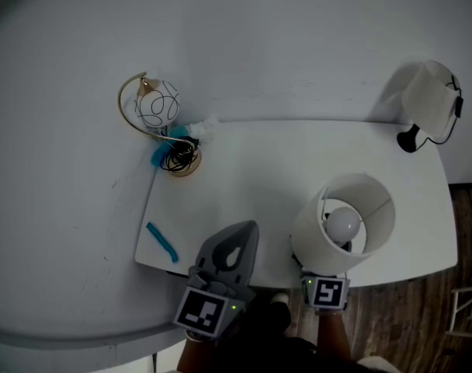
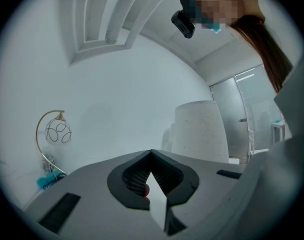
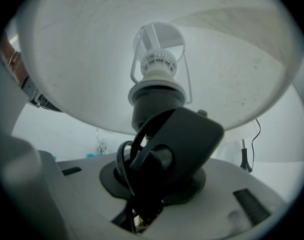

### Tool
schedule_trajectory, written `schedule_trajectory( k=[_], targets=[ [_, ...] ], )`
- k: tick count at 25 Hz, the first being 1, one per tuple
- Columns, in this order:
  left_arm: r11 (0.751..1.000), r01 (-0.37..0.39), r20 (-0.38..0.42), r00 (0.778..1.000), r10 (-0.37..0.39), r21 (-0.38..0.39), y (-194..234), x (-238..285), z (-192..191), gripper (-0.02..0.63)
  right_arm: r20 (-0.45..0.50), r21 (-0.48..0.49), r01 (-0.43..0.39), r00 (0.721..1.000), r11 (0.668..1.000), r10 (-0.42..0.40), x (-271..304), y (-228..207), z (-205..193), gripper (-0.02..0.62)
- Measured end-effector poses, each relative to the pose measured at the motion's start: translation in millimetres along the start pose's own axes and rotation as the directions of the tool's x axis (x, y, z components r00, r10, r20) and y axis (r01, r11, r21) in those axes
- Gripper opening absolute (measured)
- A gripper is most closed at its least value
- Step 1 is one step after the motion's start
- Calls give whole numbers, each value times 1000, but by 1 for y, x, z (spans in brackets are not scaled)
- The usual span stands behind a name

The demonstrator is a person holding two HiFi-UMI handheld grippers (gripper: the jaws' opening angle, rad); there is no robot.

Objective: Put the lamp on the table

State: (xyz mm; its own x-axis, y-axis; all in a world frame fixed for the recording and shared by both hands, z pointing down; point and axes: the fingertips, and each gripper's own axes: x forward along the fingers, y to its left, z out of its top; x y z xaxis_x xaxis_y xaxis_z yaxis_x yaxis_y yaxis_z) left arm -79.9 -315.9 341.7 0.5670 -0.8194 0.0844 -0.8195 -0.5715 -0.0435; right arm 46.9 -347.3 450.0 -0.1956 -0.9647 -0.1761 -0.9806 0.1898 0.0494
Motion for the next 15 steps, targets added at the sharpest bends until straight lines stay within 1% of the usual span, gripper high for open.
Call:
schedule_trajectory(
  k=[8,15],
  targets=[
    [1000,-2,1,1000,2,-1,0,-3,0,3,-9,-13,1,1000,1000,-1,1,0,-2,104],
    [1000,8,-2,1000,-8,2,-6,-5,1,3,-34,-16,-4,999,1000,4,-1,1,-5,127]
  ],
)
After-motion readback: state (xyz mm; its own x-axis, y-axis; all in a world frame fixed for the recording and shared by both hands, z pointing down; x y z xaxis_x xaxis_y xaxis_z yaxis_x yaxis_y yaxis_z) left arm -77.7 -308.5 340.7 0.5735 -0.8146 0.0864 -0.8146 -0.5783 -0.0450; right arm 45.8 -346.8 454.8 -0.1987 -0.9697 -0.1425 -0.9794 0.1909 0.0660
